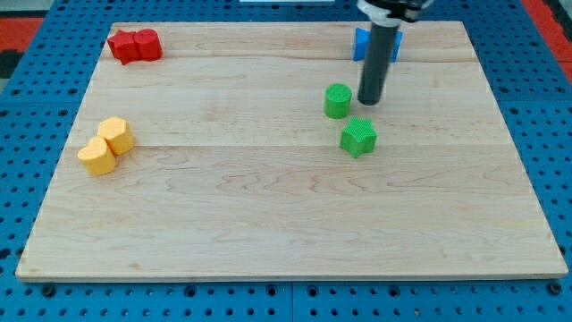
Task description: Separate the blue cube from the blue triangle
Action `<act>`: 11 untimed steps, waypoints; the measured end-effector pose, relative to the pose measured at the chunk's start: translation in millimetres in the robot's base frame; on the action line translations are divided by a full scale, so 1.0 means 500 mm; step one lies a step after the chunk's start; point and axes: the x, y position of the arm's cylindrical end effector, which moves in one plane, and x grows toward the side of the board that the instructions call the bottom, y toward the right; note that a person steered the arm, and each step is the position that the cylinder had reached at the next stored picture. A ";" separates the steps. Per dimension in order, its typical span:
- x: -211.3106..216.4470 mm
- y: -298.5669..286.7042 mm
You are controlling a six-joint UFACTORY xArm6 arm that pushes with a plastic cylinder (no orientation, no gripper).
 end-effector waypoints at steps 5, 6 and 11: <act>-0.219 0.269; -0.242 0.159; -0.139 -0.043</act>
